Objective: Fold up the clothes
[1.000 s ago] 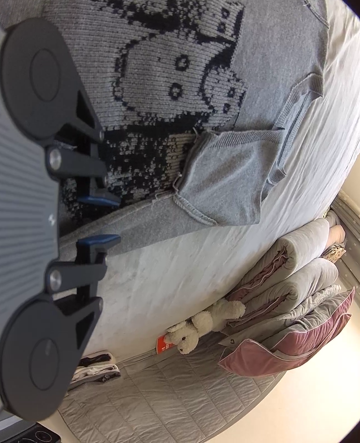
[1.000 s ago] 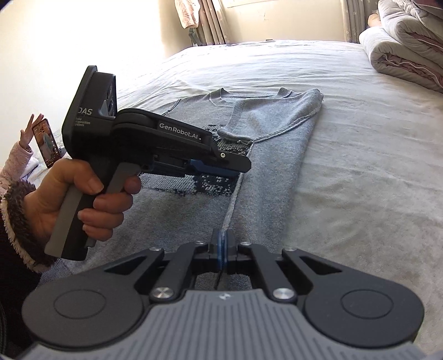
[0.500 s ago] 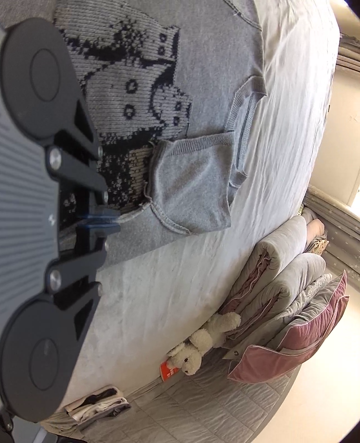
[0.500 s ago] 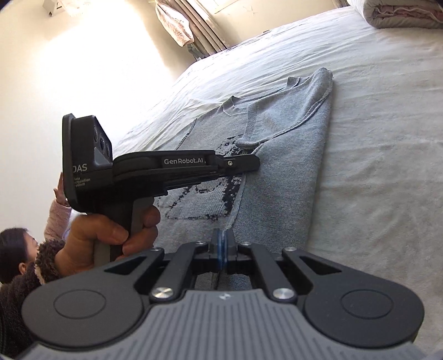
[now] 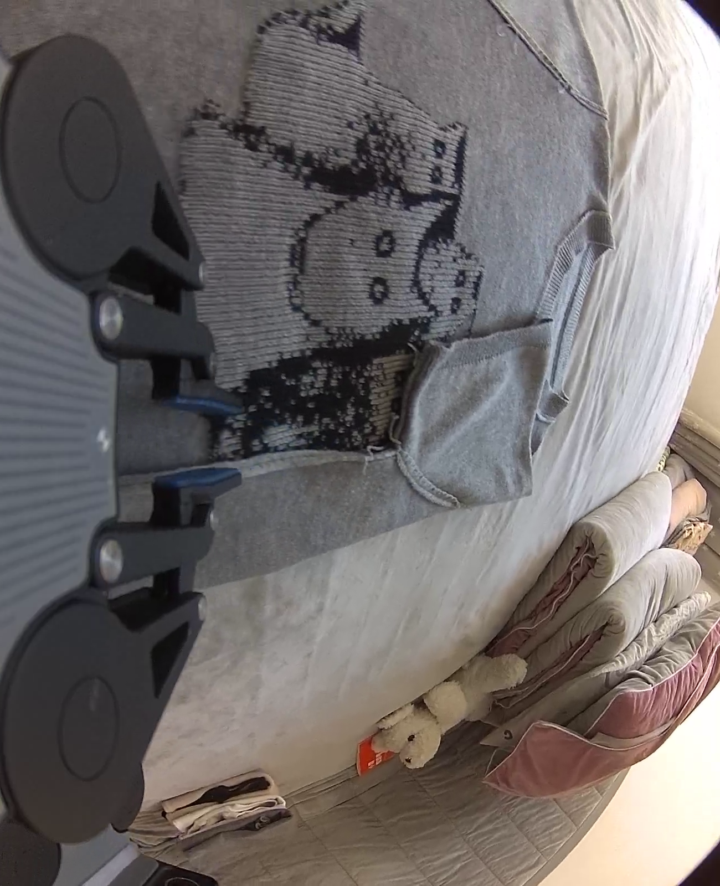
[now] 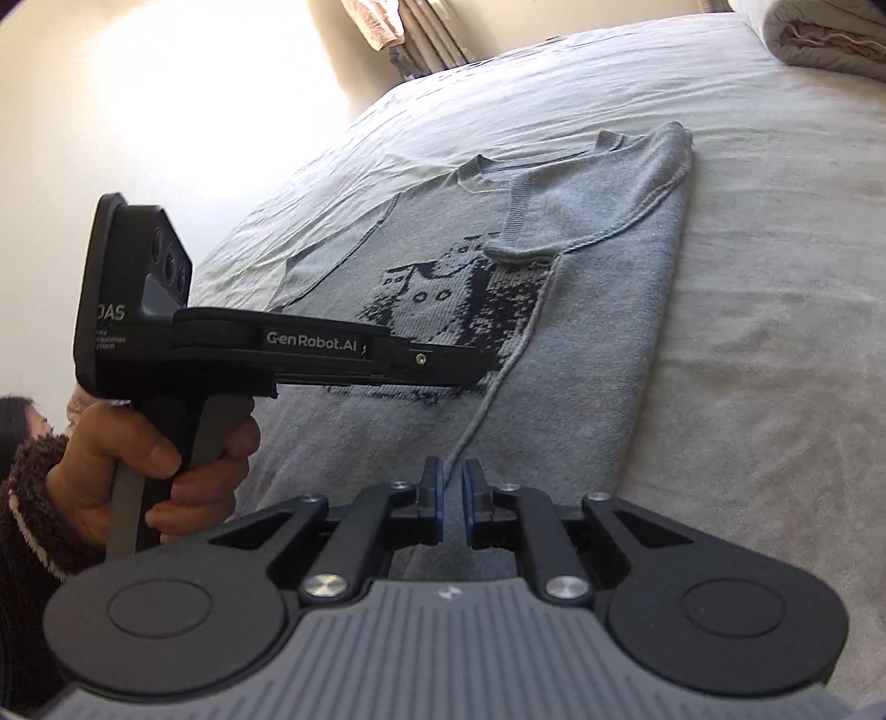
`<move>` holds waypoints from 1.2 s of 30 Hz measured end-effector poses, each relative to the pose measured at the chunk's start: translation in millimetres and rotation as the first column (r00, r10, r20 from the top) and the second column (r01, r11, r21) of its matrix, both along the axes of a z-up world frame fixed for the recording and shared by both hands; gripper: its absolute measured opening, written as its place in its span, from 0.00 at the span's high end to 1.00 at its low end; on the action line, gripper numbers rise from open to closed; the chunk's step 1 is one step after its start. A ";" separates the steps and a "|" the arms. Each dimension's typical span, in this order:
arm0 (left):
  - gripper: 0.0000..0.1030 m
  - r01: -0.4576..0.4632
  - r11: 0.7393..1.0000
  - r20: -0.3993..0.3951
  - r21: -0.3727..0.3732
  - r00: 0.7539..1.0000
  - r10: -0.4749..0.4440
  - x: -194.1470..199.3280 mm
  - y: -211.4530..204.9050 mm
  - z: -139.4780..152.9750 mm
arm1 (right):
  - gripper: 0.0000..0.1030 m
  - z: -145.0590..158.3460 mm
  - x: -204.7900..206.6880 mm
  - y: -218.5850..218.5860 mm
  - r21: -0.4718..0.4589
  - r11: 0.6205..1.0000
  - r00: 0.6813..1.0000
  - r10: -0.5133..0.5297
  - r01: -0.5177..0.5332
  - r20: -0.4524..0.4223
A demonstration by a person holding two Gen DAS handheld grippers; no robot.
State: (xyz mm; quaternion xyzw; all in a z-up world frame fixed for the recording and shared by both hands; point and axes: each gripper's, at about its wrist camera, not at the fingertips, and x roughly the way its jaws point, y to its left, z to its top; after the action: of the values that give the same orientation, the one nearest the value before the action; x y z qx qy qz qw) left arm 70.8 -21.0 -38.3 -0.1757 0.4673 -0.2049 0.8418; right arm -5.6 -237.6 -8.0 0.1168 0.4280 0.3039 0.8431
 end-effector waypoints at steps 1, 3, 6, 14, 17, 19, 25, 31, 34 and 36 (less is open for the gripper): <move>0.79 0.003 1.000 -0.012 -0.009 1.000 -0.003 -5.8 1.3 0.5 | 0.88 0.8 -5.7 2.8 -0.014 1.000 1.000 0.019 -0.019 0.003; 0.79 0.008 1.000 -0.026 -0.014 1.000 -0.009 -17.4 1.9 1.2 | 0.88 1.8 -16.7 8.9 -0.043 0.998 0.998 0.054 -0.054 0.009; 0.79 0.010 1.000 -0.038 -0.018 0.999 -0.010 -33.8 2.4 1.4 | 0.87 2.4 -30.8 18.6 -0.083 0.992 0.995 0.093 -0.091 0.021; 0.79 -0.011 0.999 -0.037 -0.047 0.999 0.009 -61.1 7.7 -7.6 | 0.76 1.9 -54.2 31.4 -0.178 0.977 0.990 0.130 -0.118 0.059; 0.79 -0.008 0.999 -0.029 -0.046 1.000 0.007 -67.2 7.5 -10.5 | 0.71 -3.5 -60.4 31.0 -0.219 0.969 0.989 0.131 -0.113 0.068; 0.79 0.004 0.999 -0.023 -0.039 1.000 -0.005 -70.3 7.0 -11.2 | 0.71 -7.0 -64.6 30.8 -0.245 0.963 0.989 0.131 -0.109 0.074; 0.78 0.019 0.999 -0.020 -0.037 1.000 -0.019 -76.7 13.2 -13.4 | 0.63 -17.7 -77.2 30.0 -0.325 0.941 0.987 0.133 -0.097 0.093; 0.78 0.025 0.999 -0.023 -0.045 0.999 -0.026 -80.5 19.7 -13.7 | 0.63 -20.9 -89.1 22.3 -0.337 0.938 0.983 0.130 -0.079 0.131; 0.78 0.026 0.999 -0.023 -0.045 0.999 -0.027 -80.9 21.0 -13.4 | 0.65 -21.2 -92.0 19.6 -0.333 0.940 0.981 0.122 -0.067 0.150; 0.78 0.025 0.999 -0.025 -0.047 0.999 -0.026 -80.3 21.0 -13.6 | 0.70 -23.2 -93.0 18.2 -0.333 0.941 0.979 0.117 -0.056 0.166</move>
State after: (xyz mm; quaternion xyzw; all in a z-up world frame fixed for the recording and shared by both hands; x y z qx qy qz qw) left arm -9.5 -0.1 -51.9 -0.1921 0.4753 -0.2242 0.8288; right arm -98.6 -219.4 -31.2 -0.0722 0.3974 0.2753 0.8724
